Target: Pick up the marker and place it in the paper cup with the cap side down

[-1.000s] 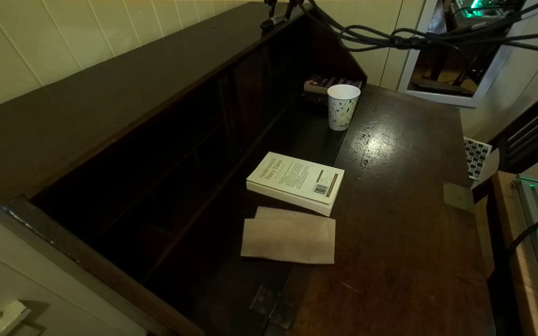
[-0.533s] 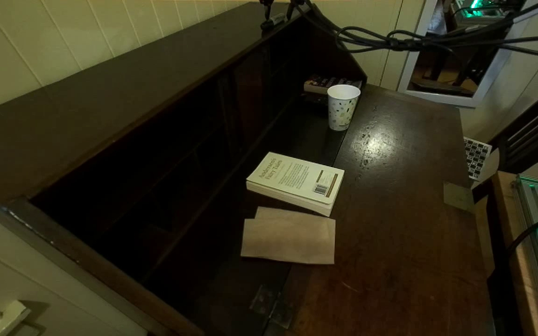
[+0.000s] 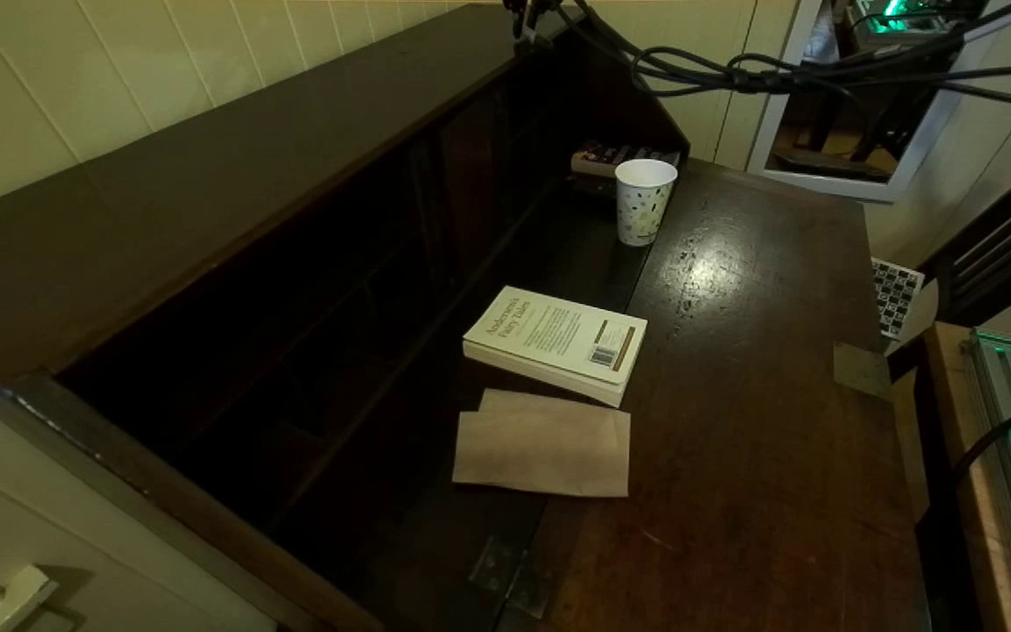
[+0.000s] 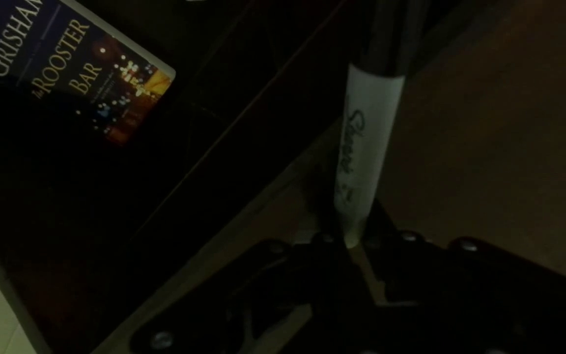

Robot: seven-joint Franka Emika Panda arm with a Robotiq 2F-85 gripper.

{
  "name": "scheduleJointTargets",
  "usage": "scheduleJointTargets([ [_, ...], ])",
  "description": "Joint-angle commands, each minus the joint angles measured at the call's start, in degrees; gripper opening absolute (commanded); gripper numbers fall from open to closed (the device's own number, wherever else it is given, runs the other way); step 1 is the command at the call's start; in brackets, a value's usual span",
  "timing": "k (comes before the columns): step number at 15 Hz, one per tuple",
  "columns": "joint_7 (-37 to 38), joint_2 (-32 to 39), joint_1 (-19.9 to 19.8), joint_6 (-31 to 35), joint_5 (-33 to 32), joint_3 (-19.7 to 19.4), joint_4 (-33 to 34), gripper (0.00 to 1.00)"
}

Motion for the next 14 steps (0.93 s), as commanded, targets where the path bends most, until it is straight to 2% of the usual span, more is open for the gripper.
scheduleJointTargets([
  [1, 1.82, 1.38, -0.18, -1.58, 0.36, -0.22, 1.88, 0.04],
  [6, 2.95, -2.04, 0.69, 0.16, -0.11, -0.47, -2.58, 0.04],
  [14, 2.56, -12.43, 4.28, 7.53, -3.21, -2.04, -17.76, 0.04],
])
